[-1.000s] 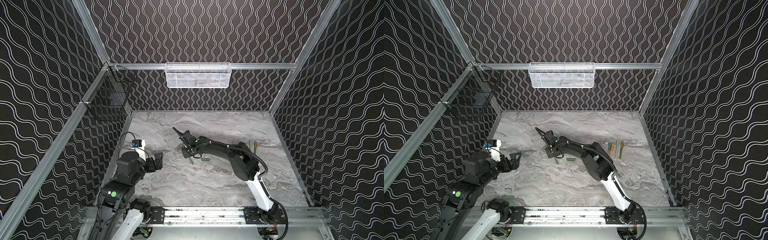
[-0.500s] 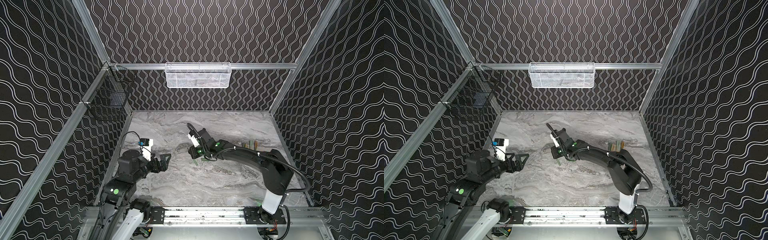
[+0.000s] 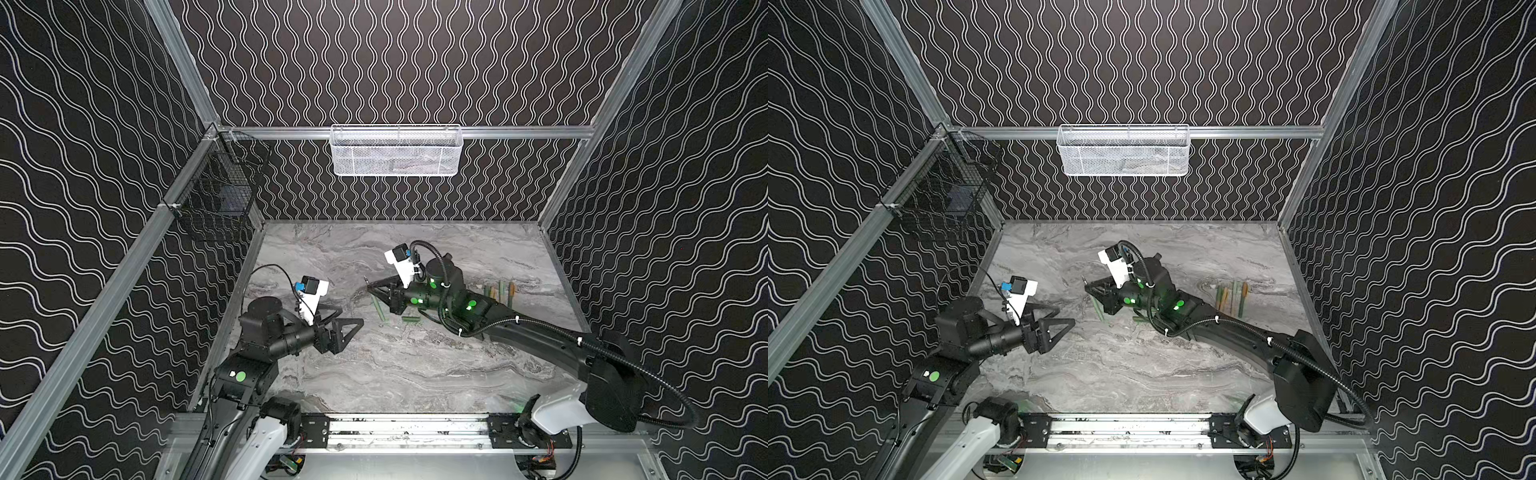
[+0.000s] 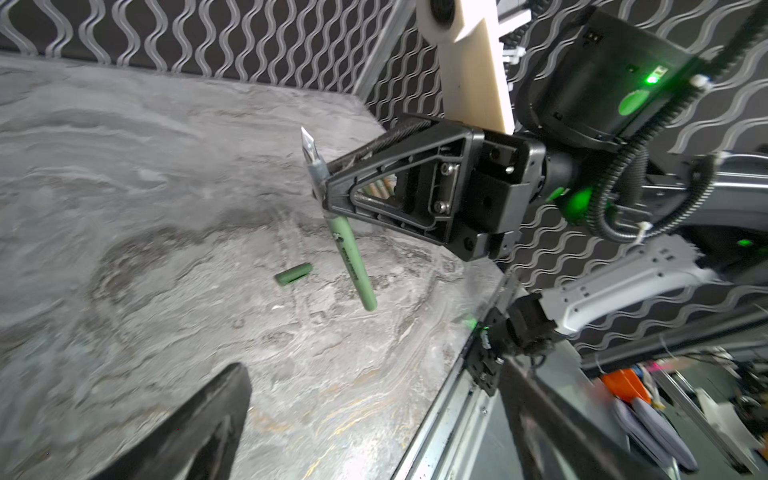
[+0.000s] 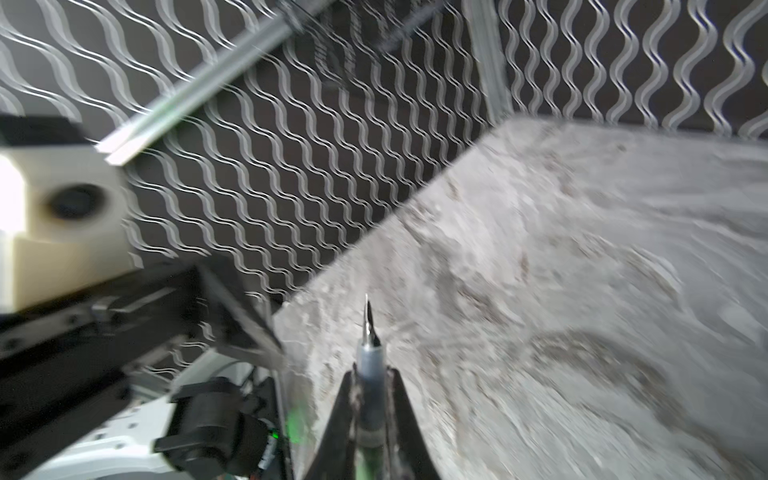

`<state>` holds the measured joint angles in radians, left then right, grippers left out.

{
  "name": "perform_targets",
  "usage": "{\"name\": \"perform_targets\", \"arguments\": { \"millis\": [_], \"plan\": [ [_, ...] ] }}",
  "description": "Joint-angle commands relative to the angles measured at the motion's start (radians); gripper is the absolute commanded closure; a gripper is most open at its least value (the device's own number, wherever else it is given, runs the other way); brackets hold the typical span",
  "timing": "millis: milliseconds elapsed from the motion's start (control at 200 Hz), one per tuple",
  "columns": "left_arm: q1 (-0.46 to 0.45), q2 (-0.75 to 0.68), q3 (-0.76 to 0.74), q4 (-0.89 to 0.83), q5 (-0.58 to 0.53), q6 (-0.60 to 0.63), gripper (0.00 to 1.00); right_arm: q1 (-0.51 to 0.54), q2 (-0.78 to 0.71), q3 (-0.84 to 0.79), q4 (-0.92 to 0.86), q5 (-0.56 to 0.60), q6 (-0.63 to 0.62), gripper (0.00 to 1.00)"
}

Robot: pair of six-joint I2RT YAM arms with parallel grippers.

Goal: Insert the pens into the pen caps
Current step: 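Lift the green marker tip-up toward the left gripper, then hand the green marker to the left gripper and open the right gripper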

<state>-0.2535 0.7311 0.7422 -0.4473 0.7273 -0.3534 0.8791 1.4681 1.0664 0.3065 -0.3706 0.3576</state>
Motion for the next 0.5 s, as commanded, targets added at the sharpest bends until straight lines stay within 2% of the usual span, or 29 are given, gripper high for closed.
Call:
{"name": "perform_targets", "arguments": {
  "millis": [0,210,495],
  "plan": [
    [0.002,0.000,-0.011,0.094,0.093,-0.022,0.04,0.006,-0.027,-0.024,0.193,-0.086,0.073,0.93],
    [0.002,-0.023,-0.036,0.173,0.173,-0.059,0.06,0.037,-0.040,-0.050,0.363,-0.159,0.150,0.92],
    [0.002,-0.034,-0.055,0.240,0.243,-0.094,0.12,0.098,-0.025,-0.134,0.619,-0.239,0.147,0.92]
  ]
}}
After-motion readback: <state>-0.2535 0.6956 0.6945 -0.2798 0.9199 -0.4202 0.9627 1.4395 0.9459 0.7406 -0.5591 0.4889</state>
